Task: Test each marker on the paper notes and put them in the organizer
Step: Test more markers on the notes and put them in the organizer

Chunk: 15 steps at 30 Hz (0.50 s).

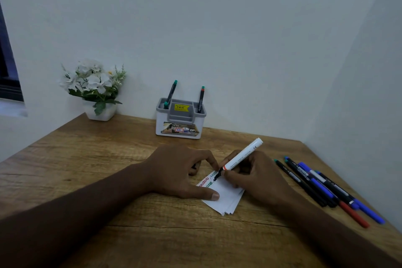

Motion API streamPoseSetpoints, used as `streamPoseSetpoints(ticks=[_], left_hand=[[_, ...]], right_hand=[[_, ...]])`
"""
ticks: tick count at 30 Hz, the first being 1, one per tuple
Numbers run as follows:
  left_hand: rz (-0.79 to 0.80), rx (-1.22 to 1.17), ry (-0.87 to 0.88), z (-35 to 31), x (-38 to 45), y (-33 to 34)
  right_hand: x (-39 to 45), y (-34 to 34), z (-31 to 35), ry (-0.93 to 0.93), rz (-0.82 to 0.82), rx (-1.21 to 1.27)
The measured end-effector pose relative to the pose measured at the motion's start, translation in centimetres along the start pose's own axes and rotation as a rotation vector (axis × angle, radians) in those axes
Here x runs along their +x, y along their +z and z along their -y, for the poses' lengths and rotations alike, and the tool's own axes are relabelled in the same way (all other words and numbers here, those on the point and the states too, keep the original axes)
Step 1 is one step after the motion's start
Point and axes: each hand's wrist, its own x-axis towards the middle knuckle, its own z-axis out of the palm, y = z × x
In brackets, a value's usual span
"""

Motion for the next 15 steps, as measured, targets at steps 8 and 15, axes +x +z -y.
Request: streamPoseSetpoints(ticks=[8, 15], left_hand=[[0.028, 0.013, -0.009, -0.23, 0.00, -0.17], [0.017, 0.014, -0.001, -0.09, -0.07, -0.10]], right_hand=[[0.13, -0.19, -0.13, 0.036, -0.012, 0.000], [0.25, -0.39, -0.02, 0.062, -0.026, -0.008]])
